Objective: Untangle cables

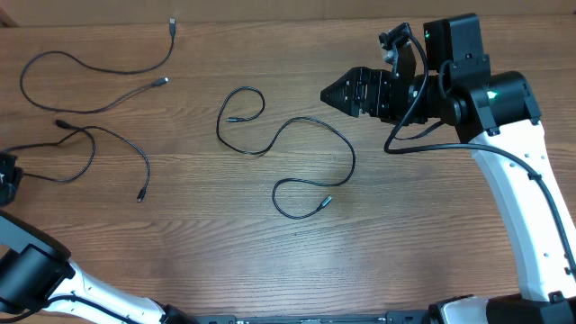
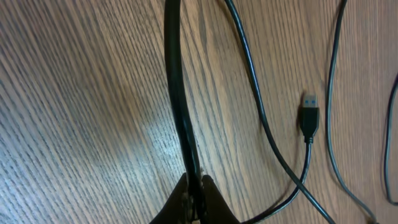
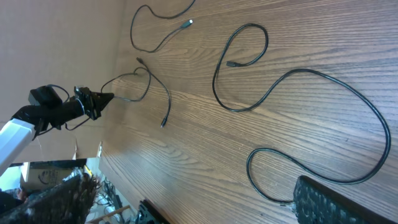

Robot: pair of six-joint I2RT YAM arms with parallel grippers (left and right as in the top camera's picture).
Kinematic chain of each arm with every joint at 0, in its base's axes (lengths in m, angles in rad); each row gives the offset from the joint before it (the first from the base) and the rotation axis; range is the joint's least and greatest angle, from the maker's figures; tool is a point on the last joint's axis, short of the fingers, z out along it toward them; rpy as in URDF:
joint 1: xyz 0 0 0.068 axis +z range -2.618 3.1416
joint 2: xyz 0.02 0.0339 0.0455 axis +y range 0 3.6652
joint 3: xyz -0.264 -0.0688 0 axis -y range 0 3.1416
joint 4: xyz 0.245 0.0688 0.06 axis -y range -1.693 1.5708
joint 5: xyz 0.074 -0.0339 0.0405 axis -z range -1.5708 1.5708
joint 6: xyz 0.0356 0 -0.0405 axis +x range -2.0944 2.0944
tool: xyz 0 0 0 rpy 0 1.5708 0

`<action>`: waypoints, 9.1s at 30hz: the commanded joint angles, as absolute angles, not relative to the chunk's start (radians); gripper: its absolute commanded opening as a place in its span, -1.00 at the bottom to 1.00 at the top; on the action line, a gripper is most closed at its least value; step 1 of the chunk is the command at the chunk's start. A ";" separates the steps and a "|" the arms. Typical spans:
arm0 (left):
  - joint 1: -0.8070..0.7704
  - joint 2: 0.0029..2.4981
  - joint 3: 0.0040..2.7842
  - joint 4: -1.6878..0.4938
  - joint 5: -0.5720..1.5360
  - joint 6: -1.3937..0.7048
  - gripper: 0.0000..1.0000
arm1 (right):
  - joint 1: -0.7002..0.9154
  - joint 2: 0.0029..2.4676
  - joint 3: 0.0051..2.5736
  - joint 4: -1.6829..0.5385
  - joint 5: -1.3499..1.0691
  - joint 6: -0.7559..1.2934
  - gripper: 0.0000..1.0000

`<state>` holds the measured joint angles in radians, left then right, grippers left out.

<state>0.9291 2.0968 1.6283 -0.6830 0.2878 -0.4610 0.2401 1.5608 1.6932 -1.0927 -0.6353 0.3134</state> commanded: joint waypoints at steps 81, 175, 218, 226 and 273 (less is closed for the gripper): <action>-0.558 2.006 1.663 -0.824 0.304 -0.454 0.99 | -0.247 1.562 1.701 -1.288 -0.131 0.310 1.00; -0.568 1.853 2.093 -1.287 -0.191 -0.662 -0.84 | -0.293 1.562 1.701 -1.341 -0.134 0.310 1.00; -0.622 2.486 2.081 -1.005 -0.140 -0.764 -0.23 | -0.293 1.562 1.701 -1.341 -0.134 0.310 1.00; -0.621 2.486 2.033 -1.005 -0.057 -0.764 -0.92 | -0.293 1.562 1.701 -1.341 -0.134 0.310 1.00; -0.537 2.154 2.125 -1.088 -0.120 -0.787 0.54 | -0.293 1.562 1.701 -1.341 -0.134 0.310 1.00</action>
